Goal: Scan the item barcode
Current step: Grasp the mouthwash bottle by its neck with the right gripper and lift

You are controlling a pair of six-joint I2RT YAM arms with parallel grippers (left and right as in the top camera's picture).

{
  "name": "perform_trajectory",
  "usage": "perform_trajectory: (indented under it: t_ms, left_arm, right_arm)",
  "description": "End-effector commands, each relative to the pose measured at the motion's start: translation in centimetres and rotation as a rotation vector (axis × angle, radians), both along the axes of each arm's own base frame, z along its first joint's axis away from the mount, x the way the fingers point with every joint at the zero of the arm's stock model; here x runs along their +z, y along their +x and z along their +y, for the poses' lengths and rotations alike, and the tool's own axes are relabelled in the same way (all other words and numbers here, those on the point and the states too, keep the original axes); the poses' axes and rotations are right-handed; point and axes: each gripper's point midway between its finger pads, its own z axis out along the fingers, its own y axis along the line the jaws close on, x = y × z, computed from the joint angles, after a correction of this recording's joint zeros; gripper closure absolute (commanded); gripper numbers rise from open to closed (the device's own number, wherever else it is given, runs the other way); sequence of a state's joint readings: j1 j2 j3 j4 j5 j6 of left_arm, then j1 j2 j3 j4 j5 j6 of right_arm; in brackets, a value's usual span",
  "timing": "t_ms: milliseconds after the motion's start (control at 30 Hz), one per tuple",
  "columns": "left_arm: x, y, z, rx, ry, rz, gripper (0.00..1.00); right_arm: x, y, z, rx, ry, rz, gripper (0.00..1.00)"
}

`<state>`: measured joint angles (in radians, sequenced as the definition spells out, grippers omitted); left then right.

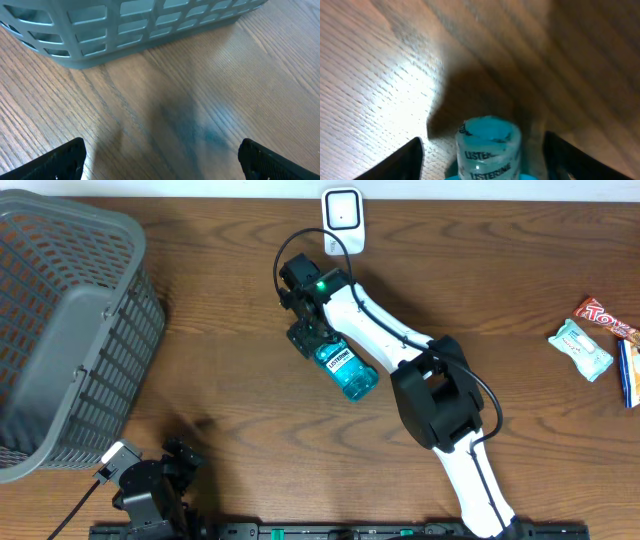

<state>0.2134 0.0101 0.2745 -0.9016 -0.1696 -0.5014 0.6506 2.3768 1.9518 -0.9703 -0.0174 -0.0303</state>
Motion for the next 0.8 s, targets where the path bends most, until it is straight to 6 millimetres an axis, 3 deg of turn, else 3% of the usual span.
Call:
perform_trajectory:
  t_ms: [0,200,333,567,767]
  left_arm:
    - [-0.8,-0.5,0.0,0.001,-0.002,0.036,0.02]
    - [-0.8,-0.5,0.0,0.001,-0.002,0.036,0.02]
    - [-0.8,-0.5,0.0,0.001,-0.002,0.036,0.02]
    - [-0.8,-0.5,0.0,0.001,-0.002,0.036,0.02]
    - [-0.8,-0.5,0.0,0.001,-0.002,0.036,0.02]
  right_arm:
    - [-0.2,-1.0,-0.3,0.003,-0.021,0.010,0.37]
    - [-1.0,-1.6,-0.8,0.002,-0.037,0.031,0.65]
    - [0.1,-0.5,0.0,-0.003,-0.007,-0.006,0.77]
    - [4.1,1.1,1.3,-0.008,0.054,-0.075,0.82]
    - [10.7,1.5,2.9,0.010,0.180,-0.134,0.85]
